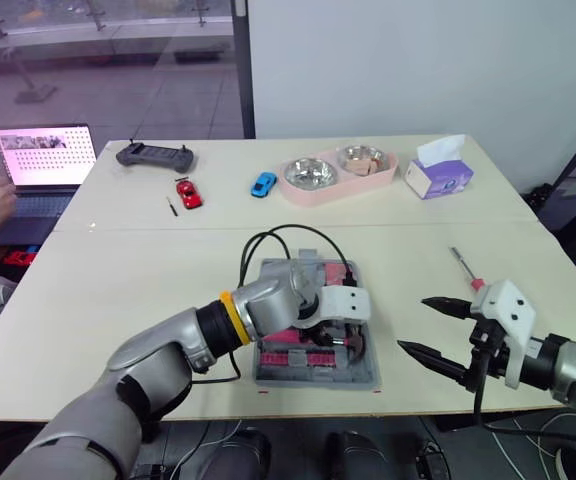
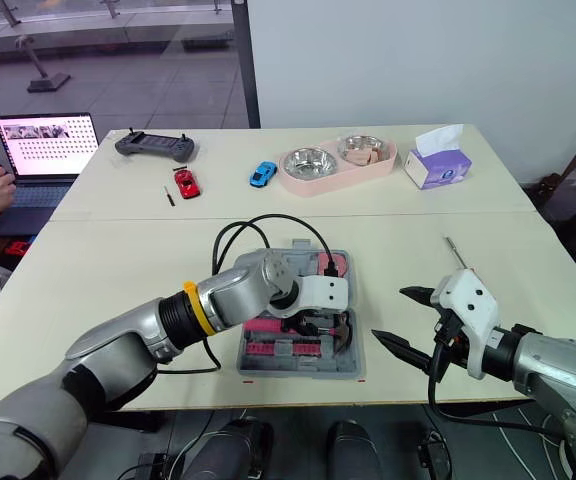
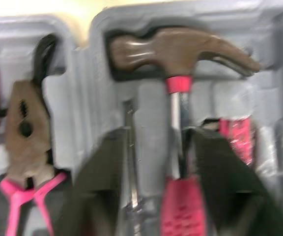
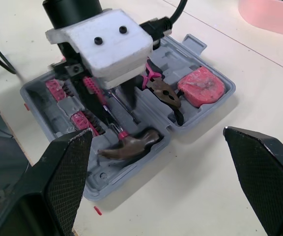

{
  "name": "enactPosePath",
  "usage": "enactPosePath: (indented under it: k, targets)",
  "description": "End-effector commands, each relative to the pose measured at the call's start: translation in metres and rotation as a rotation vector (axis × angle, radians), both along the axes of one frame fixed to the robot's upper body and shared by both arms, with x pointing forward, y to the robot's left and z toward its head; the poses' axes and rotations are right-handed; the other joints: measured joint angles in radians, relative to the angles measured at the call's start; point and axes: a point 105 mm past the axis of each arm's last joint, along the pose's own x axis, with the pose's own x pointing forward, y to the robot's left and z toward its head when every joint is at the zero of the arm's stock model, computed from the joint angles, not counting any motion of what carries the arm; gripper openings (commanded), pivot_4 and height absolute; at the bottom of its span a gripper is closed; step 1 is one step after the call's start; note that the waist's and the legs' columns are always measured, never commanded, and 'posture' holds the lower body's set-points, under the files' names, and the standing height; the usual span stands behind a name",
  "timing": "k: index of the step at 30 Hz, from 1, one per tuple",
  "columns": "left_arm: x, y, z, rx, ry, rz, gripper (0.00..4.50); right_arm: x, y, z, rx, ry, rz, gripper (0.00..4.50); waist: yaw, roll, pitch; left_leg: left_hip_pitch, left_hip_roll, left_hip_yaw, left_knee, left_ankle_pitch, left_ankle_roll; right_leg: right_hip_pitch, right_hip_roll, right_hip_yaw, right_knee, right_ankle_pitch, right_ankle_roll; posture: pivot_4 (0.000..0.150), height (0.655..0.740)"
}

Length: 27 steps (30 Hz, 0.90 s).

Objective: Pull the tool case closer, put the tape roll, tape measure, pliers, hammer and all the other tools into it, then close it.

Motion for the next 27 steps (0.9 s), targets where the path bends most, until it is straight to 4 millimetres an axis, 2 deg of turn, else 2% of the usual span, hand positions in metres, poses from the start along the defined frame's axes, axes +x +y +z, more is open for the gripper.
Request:
enactPosePath:
  k: [1,7,11,15,17,20,23,27]
  targets:
    - [0.009,-0.002,0.033,-0.069,-0.083,-0.002,4.28,-0.002,0.004,0.007,0.009,-0.036,0.019,4.50,0.000,0.000,0.000,0.000,0.000,0.000,0.000,0.000,0.000,0.000,0.000,0.000,0.000,0.000,0.000,0.150,0.7400]
    - [0.004,0.008,0.060,-0.145,-0.101,-0.012,4.28,-0.003,0.003,0.006,0.012,-0.033,0.013,4.50,-0.001,0.000,0.000,0.000,0.000,0.000,0.000,0.000,0.000,0.000,0.000,0.000,0.000,0.000,0.000,0.150,0.7400]
    - [0.001,0.022,0.061,-0.208,-0.055,0.004,4.28,-0.002,0.003,0.006,0.015,-0.035,0.012,4.50,-0.001,0.001,0.000,0.000,0.000,0.000,0.000,0.000,0.000,0.000,0.000,0.000,0.000,0.000,0.000,0.150,0.7400]
    - [-0.003,0.048,0.046,-0.244,0.000,0.038,2.57,-0.001,0.003,0.005,0.020,-0.039,0.010,4.50,-0.003,0.002,-0.001,0.001,0.000,0.000,-0.001,0.000,0.000,-0.001,0.000,0.001,0.000,0.000,0.000,0.150,0.7400]
    - [-0.004,0.052,0.041,-0.286,0.018,0.053,1.37,0.000,0.004,0.005,0.020,-0.040,0.009,4.50,0.001,0.002,-0.001,0.000,0.000,0.000,-0.001,0.000,0.000,-0.001,0.000,0.001,0.001,0.000,0.000,0.150,0.7400]
    - [-0.005,0.054,0.037,-0.358,0.038,0.076,0.06,0.000,0.005,0.005,0.022,-0.041,0.010,4.50,0.004,0.002,-0.001,0.000,-0.001,0.000,0.000,0.000,0.000,0.000,-0.001,0.000,0.000,0.000,0.000,0.150,0.7400]
    - [0.000,0.058,0.033,-0.431,0.015,0.095,0.02,0.000,0.005,0.005,0.024,-0.043,0.009,4.50,0.001,0.002,-0.001,0.000,-0.001,0.000,0.000,0.000,0.001,0.000,-0.002,0.001,-0.001,0.000,0.000,0.150,0.7400]
    - [-0.008,0.059,0.030,-0.523,0.070,0.094,0.02,-0.001,0.005,0.004,0.026,-0.040,0.004,4.50,0.000,0.002,-0.001,0.000,0.000,0.000,0.000,0.000,0.000,0.000,-0.002,0.001,0.000,0.000,0.000,0.150,0.7400]
